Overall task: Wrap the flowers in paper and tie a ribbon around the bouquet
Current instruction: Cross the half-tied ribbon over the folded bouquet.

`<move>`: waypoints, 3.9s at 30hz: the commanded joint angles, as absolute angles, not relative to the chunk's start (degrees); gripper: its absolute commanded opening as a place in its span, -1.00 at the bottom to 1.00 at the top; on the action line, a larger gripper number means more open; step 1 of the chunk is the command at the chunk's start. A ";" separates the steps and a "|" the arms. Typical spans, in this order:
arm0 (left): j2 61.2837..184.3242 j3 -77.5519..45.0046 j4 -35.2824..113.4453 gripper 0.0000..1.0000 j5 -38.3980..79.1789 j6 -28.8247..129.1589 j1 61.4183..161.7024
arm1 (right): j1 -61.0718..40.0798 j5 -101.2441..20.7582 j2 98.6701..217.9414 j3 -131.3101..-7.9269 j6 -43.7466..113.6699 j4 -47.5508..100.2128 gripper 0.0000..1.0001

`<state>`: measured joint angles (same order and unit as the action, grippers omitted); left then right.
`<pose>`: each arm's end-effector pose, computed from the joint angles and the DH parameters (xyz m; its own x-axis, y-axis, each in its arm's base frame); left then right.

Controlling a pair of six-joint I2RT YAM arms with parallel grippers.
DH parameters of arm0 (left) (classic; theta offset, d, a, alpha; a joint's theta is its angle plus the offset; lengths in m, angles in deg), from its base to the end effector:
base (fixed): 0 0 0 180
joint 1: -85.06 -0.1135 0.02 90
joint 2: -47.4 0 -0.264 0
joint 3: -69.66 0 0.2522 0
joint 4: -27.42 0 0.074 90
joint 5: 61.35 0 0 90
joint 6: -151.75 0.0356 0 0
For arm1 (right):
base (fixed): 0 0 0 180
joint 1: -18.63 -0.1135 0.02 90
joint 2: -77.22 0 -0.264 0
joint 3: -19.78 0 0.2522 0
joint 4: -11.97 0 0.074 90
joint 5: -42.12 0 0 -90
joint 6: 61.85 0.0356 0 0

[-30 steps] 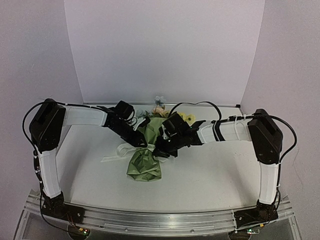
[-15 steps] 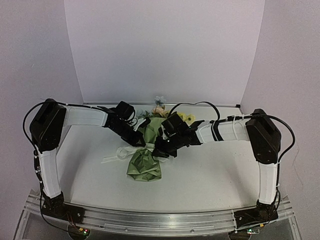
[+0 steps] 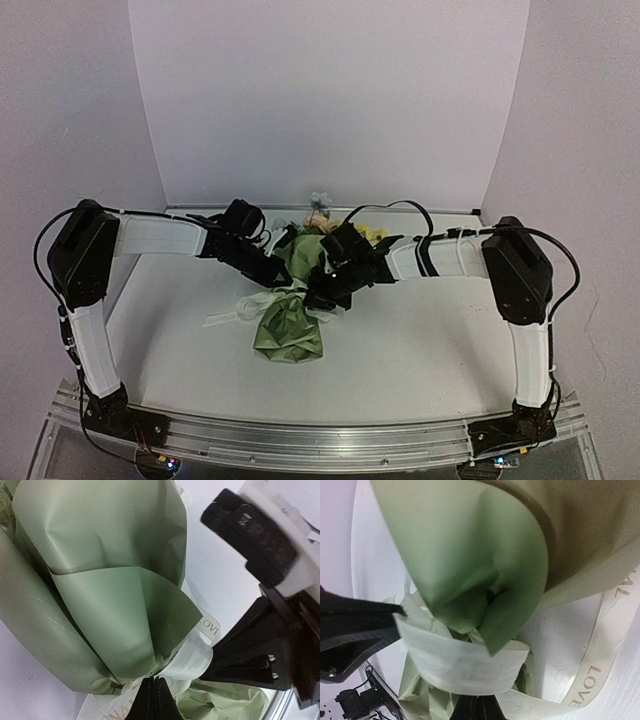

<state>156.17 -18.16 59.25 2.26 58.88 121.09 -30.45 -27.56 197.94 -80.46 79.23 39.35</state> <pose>0.3178 -0.2507 0.1890 -0.6805 0.4395 -0.5864 0.7112 0.5890 -0.3838 0.2940 0.3581 0.1726 -0.9752 -0.0111 -0.2212 -0.1632 0.7112 0.6838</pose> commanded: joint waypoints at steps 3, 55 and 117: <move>150.78 -16.71 54.40 -0.99 1.79 56.59 121.18 | -29.70 -30.04 200.33 -84.65 82.02 40.24 -1.00; 152.54 -12.99 52.82 -0.99 -4.31 47.48 120.31 | -29.62 -29.76 204.44 -68.51 85.31 -14.55 -1.00; 152.57 -13.94 52.10 -0.58 -7.06 44.60 114.55 | -29.34 -28.84 207.85 -71.06 84.40 -15.57 -1.00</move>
